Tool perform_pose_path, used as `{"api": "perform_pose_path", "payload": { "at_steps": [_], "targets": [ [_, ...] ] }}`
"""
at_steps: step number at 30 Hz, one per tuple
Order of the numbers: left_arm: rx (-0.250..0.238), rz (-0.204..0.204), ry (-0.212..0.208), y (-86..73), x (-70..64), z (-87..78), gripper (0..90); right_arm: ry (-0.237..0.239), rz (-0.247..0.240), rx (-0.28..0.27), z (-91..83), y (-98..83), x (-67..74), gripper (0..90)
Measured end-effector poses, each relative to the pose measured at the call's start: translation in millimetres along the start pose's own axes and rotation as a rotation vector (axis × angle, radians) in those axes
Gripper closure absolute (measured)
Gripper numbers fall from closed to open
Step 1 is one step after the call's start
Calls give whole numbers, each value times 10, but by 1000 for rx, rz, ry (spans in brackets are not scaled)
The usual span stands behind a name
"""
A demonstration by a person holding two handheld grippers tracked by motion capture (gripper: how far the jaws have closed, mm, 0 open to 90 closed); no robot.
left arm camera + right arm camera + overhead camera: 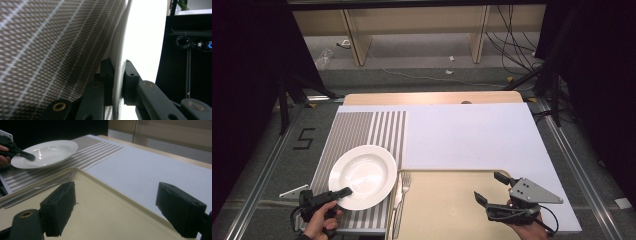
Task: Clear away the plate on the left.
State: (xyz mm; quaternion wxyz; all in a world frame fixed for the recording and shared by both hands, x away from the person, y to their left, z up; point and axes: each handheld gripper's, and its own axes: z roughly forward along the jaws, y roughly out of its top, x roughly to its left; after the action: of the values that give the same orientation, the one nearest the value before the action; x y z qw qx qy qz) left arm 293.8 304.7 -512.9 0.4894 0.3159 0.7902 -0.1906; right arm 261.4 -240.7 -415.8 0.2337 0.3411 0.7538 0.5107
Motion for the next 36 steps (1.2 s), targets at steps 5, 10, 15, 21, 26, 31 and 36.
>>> {"api": "perform_pose_path", "payload": {
  "at_steps": [5, 10, 15, 21, 26, 31, 36],
  "targets": [
    [8, 19, -16, -11, -46, 7, 808, -1, 2, 0, 3, -2, -1, 171],
    [13, 42, -34, -43, -119, 40, 808, 0, 2, 1, 5, -2, -5, 171],
    [28, 62, -42, -90, -197, 103, 809, 1, 4, 0, 2, -4, -9, 170],
    [60, 83, -49, -167, -262, 176, 810, 1, 8, 3, -4, -2, -13, 171],
    [80, 107, -48, -242, -305, 226, 809, 1, 7, -2, -3, -3, -15, 171],
    [108, 125, -56, -322, -354, 276, 810, -1, 10, -6, -6, 0, -18, 170],
    [152, 162, -65, -410, -399, 313, 811, -7, 12, -8, -6, 1, -22, 171]
  ]
}}
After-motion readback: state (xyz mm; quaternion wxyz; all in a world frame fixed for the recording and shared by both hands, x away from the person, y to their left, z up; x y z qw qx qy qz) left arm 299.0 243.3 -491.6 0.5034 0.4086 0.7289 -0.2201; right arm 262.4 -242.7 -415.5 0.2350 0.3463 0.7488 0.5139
